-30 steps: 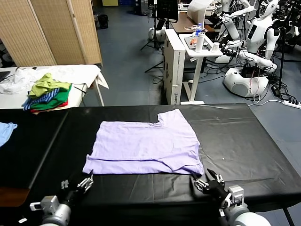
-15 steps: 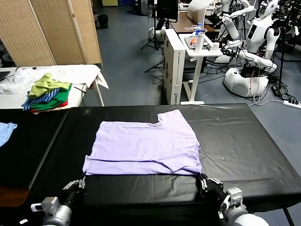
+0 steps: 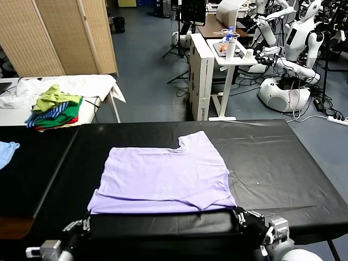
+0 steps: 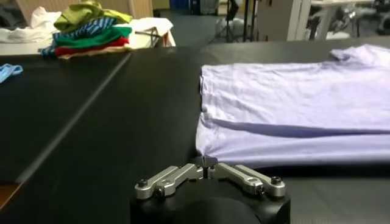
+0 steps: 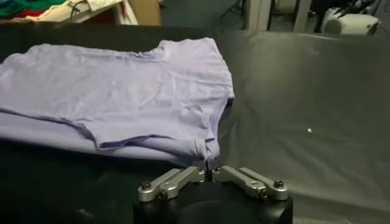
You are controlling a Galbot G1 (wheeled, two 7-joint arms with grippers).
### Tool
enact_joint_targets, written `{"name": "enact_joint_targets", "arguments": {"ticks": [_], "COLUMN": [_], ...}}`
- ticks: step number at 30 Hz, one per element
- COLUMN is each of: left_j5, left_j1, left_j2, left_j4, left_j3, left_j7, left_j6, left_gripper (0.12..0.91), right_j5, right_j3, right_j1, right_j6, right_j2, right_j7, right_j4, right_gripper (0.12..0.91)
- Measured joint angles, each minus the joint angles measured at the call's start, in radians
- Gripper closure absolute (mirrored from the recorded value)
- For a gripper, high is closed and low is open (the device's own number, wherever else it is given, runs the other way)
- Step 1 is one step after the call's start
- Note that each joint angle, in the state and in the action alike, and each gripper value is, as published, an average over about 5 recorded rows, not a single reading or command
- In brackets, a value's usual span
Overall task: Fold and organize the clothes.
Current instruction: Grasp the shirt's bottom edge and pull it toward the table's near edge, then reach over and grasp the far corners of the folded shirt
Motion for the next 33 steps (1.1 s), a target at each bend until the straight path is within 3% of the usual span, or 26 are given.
{"name": "enact_joint_targets", "arguments": {"ticks": [10,12,15,22,25,27,33], "left_j5": [0.006,0.006,0.007,0.011,0.001,-0.028,-0.234], "left_j1": [0.066,0.074,0.085,0.102,0.102,0.094,-0.012], "left_j2": [-0.013,-0.017,-0.025,-0.033,-0.035,-0.033,0.004], "left_j4": [-0.039,-0.049,-0.069,-0.122,-0.145,-0.161,-0.161], "left_j3": [-0.010,-0.010,-0.010,-0.018,-0.031,-0.043,-0.054], "left_j7": [-0.012,-0.019,-0.026,-0.037,-0.027,-0.031,-0.117], "left_j6": [0.009,0.017,0.031,0.085,0.104,0.110,0.166], "left_gripper": [0.885,0.872,0.759,0.313,0.174,0.139,0.124], "right_j5": [-0.005,-0.006,-0.006,0.008,0.034,0.049,0.105], "right_j3": [0.008,0.016,0.031,0.069,0.085,0.089,0.031], "right_j1": [-0.064,-0.077,-0.101,-0.147,-0.138,-0.111,0.083], "right_j6": [-0.036,-0.044,-0.058,-0.065,-0.042,-0.016,0.020], "right_j2": [0.010,0.010,0.009,0.008,0.007,0.003,-0.031], "right_j7": [0.015,0.015,0.017,0.020,0.015,0.009,0.018], "right_j4": [0.041,0.052,0.075,0.125,0.139,0.138,0.072], "right_gripper": [0.852,0.789,0.622,0.189,0.131,0.121,0.118]}}
